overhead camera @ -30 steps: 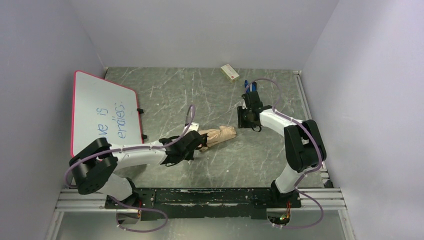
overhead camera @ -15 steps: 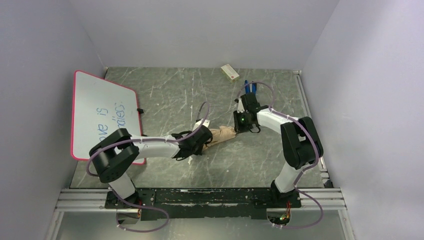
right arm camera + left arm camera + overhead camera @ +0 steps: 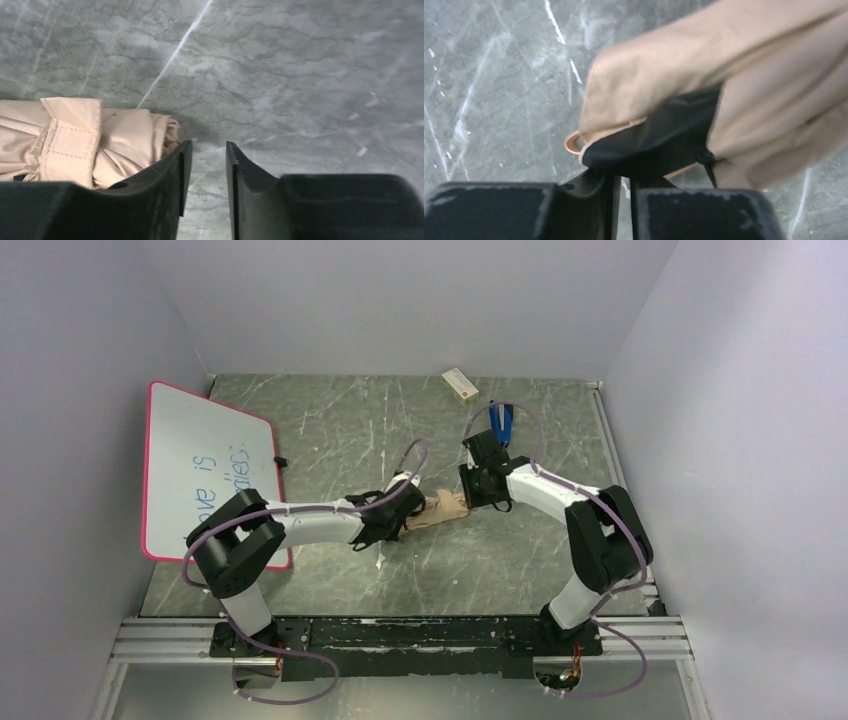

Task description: Put away the umbrella

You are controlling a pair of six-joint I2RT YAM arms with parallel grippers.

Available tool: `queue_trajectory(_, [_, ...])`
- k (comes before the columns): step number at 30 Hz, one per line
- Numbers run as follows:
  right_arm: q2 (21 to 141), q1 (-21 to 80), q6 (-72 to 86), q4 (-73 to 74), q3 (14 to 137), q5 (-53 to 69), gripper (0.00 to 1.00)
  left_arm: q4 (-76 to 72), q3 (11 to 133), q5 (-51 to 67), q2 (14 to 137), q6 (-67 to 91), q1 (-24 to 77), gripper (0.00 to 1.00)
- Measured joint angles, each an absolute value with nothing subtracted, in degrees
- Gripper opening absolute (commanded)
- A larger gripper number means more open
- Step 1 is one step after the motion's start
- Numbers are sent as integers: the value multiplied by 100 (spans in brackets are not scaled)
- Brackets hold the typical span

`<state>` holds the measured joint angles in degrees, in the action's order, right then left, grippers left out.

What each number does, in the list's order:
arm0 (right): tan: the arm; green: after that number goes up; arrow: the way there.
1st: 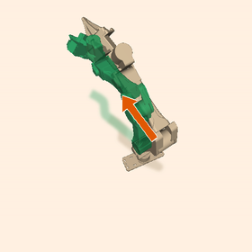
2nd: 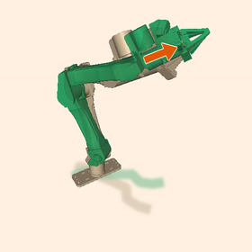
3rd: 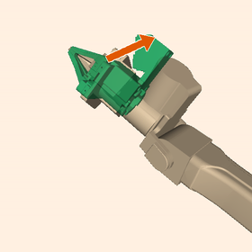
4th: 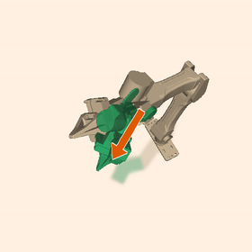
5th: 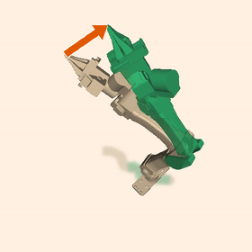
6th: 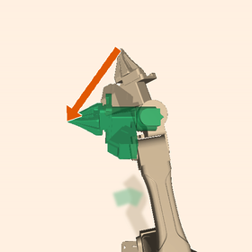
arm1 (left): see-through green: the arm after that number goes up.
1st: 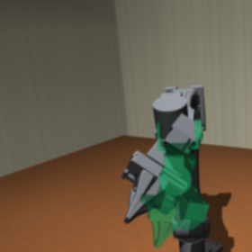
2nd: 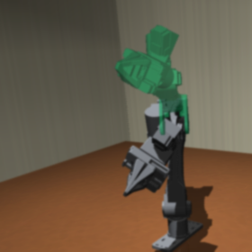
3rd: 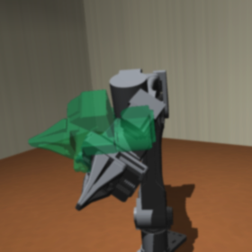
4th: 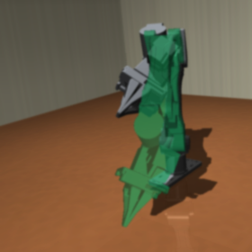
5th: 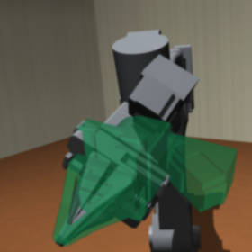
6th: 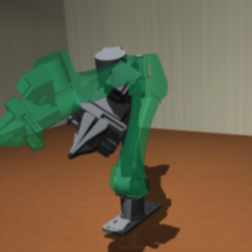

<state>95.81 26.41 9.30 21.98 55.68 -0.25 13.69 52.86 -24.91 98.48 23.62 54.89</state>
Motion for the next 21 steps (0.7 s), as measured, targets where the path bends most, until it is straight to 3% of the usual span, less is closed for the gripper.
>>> queue_trajectory(2, [9365,2650,1037,2239,5559,-257,49,1387,5288,-2427,9808,2224,5354,50])
queue_trajectory(3, [9198,2650,1105,2255,5559,-421,51,1406,5288,-2368,9765,2176,5251,54])
queue_trajectory(8, [8095,2751,1356,2150,5518,-1339,62,1402,5288,-2178,8936,2075,4847,59])
queue_trajectory(12, [7118,2759,1424,2086,5417,-1892,82,1498,5286,-2274,7664,1962,4703,71])
queue_trajectory(14, [6748,2749,1448,2139,5446,-1992,98,1553,5284,-2392,7035,1903,4665,78])
queue_trajectory(17, [6326,2746,1546,2357,5555,-2003,100,1667,5269,-2600,6226,1850,4633,85])
queue_trajectory(19, [6064,2746,1573,2506,5634,-1975,100,1730,5236,-2707,5776,1831,4630,96])
queue_trajectory(21, [5756,2746,1579,2596,5680,-2010,100,1863,5175,-2777,5312,1774,4630,97])
